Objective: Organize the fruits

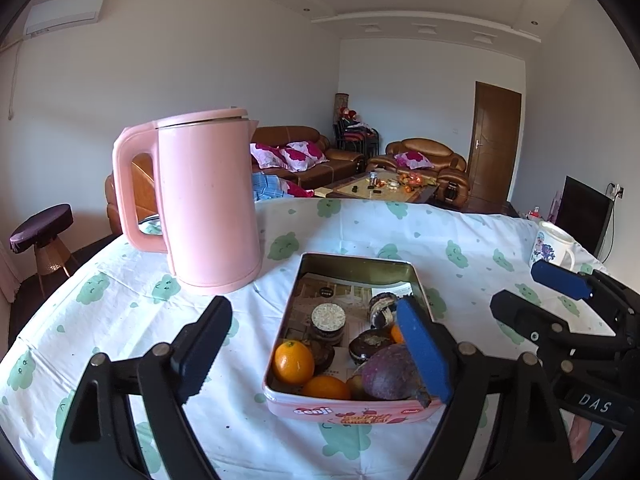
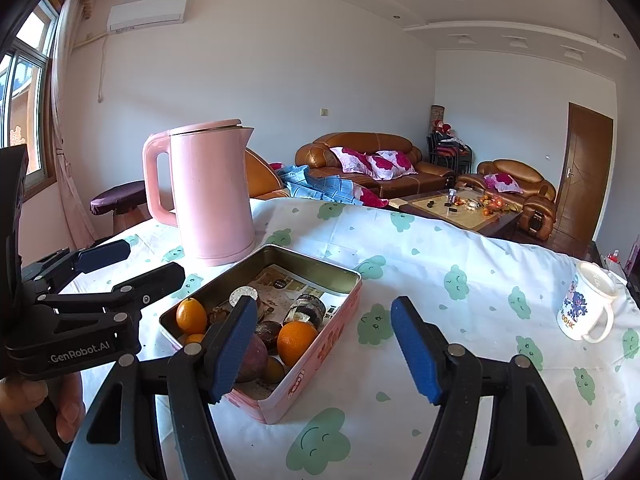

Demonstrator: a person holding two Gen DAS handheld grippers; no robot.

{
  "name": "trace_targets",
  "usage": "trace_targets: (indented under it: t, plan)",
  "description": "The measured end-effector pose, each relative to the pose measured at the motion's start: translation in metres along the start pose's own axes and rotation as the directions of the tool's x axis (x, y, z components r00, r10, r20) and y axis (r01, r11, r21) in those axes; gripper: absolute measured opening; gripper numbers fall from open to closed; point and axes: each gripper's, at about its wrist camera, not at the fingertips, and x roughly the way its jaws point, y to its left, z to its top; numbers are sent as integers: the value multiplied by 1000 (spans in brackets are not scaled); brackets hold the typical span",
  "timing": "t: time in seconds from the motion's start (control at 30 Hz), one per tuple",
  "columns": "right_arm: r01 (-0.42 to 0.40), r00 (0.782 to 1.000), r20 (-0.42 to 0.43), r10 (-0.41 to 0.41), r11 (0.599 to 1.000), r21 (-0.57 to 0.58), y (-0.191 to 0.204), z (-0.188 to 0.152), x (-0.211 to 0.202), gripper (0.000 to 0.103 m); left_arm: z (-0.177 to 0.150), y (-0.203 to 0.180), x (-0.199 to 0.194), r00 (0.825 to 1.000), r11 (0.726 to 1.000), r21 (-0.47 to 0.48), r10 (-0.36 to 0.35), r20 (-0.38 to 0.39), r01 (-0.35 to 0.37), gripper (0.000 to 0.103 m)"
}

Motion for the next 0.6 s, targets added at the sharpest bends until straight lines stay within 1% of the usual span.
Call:
trace_targets:
  t: [0.17, 0.23, 0.3, 0.4, 0.47, 0.5, 0.6]
  plan:
    - [0, 1000, 0, 0, 1000, 0, 0, 0, 0, 71, 1, 0, -1, 1000, 1000, 3, 0, 4, 0, 95]
    - [1, 1000, 0, -1, 1000, 0, -1, 0, 0, 71, 1, -2, -2, 1000, 1000, 6, -8, 5, 8, 95]
    - [2, 1000, 1, -2, 1000, 2, -2, 0, 0, 71, 1, -3, -2, 1000, 1000, 10, 4, 8, -4, 95]
    - [7, 1000, 3, -7, 1000, 4, -3, -1, -1, 71, 1, -3, -2, 1000, 1000, 8, 7, 7, -7, 99]
    - [8, 1000, 2, -8, 1000, 7, -5, -2, -1, 71, 1, -3, -1, 1000, 1000, 9, 17, 6, -17, 100]
    - [9, 1000, 1, -9, 1000, 7, -6, -3, -1, 71, 0, -4, -1, 1000, 1000, 11, 17, 2, -17, 103]
    - [9, 1000, 0, -9, 1000, 5, -6, -3, -2, 71, 0, -4, -1, 1000, 1000, 9, 12, 3, -12, 103]
